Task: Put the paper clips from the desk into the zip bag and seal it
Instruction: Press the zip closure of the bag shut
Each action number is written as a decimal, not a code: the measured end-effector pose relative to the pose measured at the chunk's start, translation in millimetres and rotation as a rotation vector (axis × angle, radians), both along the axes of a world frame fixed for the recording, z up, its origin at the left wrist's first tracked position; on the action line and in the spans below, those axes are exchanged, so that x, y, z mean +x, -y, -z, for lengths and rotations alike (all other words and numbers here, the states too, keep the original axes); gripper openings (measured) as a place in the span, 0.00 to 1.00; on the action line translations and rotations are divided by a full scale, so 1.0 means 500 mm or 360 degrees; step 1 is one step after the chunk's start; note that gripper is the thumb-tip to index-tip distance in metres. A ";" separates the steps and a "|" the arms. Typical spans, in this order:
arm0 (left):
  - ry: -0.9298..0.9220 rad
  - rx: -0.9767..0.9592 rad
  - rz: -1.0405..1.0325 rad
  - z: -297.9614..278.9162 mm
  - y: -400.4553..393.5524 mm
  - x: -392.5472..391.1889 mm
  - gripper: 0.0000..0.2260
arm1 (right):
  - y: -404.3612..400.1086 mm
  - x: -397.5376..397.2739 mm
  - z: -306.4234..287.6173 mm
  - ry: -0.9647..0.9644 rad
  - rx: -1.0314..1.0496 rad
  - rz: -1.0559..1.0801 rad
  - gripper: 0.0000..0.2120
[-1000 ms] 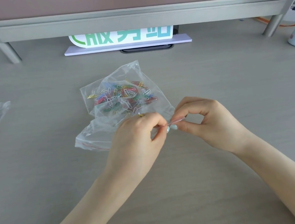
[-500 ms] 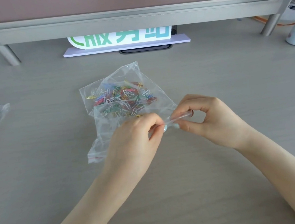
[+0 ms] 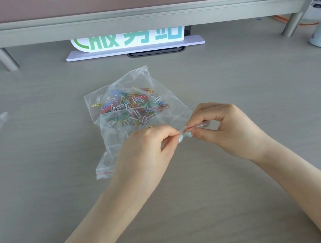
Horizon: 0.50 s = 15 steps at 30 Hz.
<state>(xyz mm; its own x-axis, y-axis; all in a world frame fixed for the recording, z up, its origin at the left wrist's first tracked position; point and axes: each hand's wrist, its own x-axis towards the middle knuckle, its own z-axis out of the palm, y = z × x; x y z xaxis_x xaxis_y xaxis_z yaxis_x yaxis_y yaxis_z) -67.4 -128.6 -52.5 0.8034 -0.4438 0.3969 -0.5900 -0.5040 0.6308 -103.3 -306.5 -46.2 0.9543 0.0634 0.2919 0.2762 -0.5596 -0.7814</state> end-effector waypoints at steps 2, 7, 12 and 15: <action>-0.0024 -0.0002 0.0001 0.000 -0.001 0.000 0.07 | 0.001 -0.001 -0.001 -0.0018 0.0026 -0.0004 0.09; 0.0013 0.0033 -0.0004 -0.005 0.000 -0.001 0.08 | -0.005 0.000 0.001 -0.0039 0.0027 0.0002 0.04; 0.0051 0.0052 -0.0026 -0.003 0.000 -0.002 0.06 | -0.011 0.001 0.006 0.0021 -0.0021 0.0018 0.04; 0.0087 0.0035 -0.0018 -0.001 -0.001 0.001 0.06 | -0.013 0.001 0.006 0.0060 -0.0061 -0.0023 0.05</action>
<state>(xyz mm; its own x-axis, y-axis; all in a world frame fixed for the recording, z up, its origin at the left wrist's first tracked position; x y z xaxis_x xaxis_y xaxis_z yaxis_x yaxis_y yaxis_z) -67.1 -128.2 -51.8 0.7858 -0.4441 0.4305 -0.6175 -0.5241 0.5865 -102.9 -299.8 -49.2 0.9416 0.0886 0.3249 0.3132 -0.5847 -0.7483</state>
